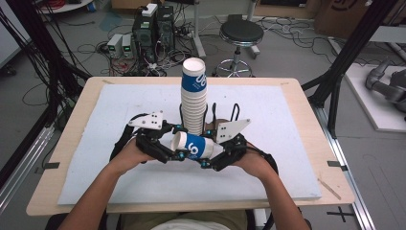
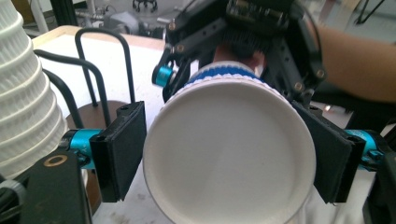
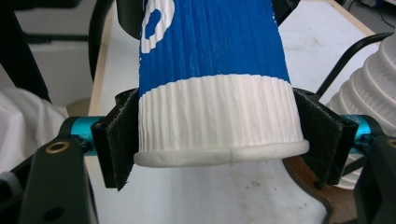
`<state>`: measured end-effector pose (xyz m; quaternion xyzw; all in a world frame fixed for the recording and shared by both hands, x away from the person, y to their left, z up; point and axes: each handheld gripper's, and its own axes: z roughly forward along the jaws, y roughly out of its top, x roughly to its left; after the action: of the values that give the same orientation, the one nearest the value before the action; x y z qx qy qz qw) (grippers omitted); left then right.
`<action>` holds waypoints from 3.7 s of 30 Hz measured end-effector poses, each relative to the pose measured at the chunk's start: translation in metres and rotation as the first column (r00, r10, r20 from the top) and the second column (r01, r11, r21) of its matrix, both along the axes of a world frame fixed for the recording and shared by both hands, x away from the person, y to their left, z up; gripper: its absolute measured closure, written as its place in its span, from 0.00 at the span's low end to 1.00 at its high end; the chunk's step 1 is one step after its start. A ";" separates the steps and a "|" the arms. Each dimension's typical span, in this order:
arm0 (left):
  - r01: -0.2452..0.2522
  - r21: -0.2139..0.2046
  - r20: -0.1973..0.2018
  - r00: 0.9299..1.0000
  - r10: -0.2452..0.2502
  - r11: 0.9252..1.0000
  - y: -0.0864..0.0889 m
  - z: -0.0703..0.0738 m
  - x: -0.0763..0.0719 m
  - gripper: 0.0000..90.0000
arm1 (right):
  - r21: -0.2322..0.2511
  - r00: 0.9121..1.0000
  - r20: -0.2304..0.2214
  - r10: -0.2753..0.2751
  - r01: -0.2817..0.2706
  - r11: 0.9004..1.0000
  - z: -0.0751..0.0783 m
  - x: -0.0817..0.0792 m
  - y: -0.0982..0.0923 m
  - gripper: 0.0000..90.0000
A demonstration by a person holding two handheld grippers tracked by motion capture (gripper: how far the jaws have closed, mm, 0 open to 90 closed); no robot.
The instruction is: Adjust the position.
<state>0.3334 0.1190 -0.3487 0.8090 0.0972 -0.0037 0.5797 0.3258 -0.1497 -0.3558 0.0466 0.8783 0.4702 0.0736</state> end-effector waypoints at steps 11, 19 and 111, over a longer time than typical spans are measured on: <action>0.062 0.057 -0.011 0.998 -0.061 0.996 -0.003 -0.003 -0.002 0.30 | -0.049 0.999 -0.004 0.037 -0.037 0.998 -0.001 -0.002 0.004 0.26; 0.085 0.070 -0.027 0.996 -0.083 0.994 -0.004 -0.006 0.000 0.32 | -0.071 0.999 -0.004 0.043 -0.044 0.997 -0.001 -0.002 0.004 0.25; 0.119 0.133 0.029 0.992 -0.124 0.984 -0.009 -0.026 -0.005 0.34 | -0.085 0.995 -0.096 0.028 -0.037 0.996 0.013 -0.003 -0.002 0.24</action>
<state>0.3282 0.1105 -0.3751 0.8497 0.0368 -0.0175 0.5257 0.3232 -0.1522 -0.3430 0.0512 0.9009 0.4302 0.0262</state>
